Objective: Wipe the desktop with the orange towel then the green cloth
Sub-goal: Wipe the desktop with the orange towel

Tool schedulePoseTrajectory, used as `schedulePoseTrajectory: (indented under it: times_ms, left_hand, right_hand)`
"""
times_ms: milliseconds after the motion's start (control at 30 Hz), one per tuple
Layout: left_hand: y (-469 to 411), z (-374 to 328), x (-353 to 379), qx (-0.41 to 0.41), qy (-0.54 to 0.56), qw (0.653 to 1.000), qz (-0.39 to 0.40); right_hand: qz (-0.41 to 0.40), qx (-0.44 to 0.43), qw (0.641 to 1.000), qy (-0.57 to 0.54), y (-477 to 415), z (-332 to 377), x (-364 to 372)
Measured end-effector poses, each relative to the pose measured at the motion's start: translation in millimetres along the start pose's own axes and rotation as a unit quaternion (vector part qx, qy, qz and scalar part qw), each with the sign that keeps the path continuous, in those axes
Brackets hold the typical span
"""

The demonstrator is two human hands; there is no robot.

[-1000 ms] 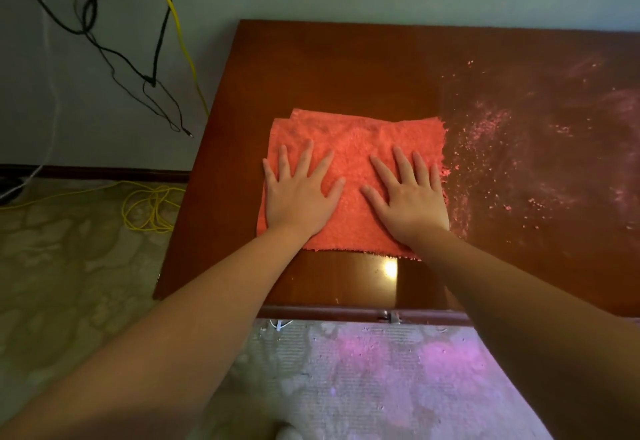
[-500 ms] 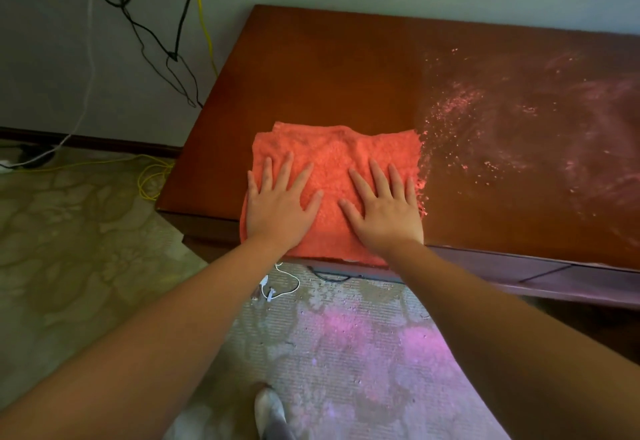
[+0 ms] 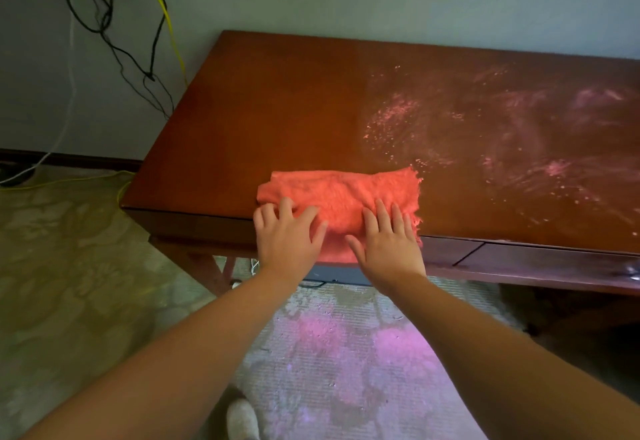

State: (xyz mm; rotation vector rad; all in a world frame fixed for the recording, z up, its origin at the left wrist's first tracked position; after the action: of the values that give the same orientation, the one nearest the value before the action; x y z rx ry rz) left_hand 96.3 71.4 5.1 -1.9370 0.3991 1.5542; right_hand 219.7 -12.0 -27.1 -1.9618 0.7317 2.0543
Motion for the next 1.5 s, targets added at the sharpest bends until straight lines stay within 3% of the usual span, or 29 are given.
schedulePoseTrajectory:
  times_ms: [133,267,500,633,1500]
  left_hand:
    - [-14,-39,15,0.021,0.05,0.998,0.024]
    - [-24,-58,41,-0.011,0.073,0.994,0.079]
    - [-47,-66,59,-0.054,0.017,0.989,0.137]
    - [-58,-66,65,-0.07,0.013,0.989,0.129]
    - [-190,-70,101,-0.045,-0.001,0.986,0.157]
  right_hand:
    - [-0.01,0.091,0.996,-0.024,-3,-39,-8]
    - [-0.012,0.144,0.988,-0.053,-19,-55,-12]
    - [-0.021,0.154,0.987,-0.048,-43,-59,3]
    - [-0.036,0.14,0.989,-0.044,-59,-65,-3]
    - [-0.063,0.162,0.982,-0.074,-177,-90,-33]
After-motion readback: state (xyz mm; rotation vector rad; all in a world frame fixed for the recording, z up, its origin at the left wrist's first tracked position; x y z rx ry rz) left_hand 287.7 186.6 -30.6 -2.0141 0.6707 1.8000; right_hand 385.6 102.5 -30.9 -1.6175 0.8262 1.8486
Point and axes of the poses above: each hand's wrist, its own y-axis away from the middle knuckle, its own x-axis out of the palm, z = x × y, the point moved 10 cm from there along -y, towards the middle knuckle, and after that the axes turned 6 degrees about x, right-handed, at the moved point
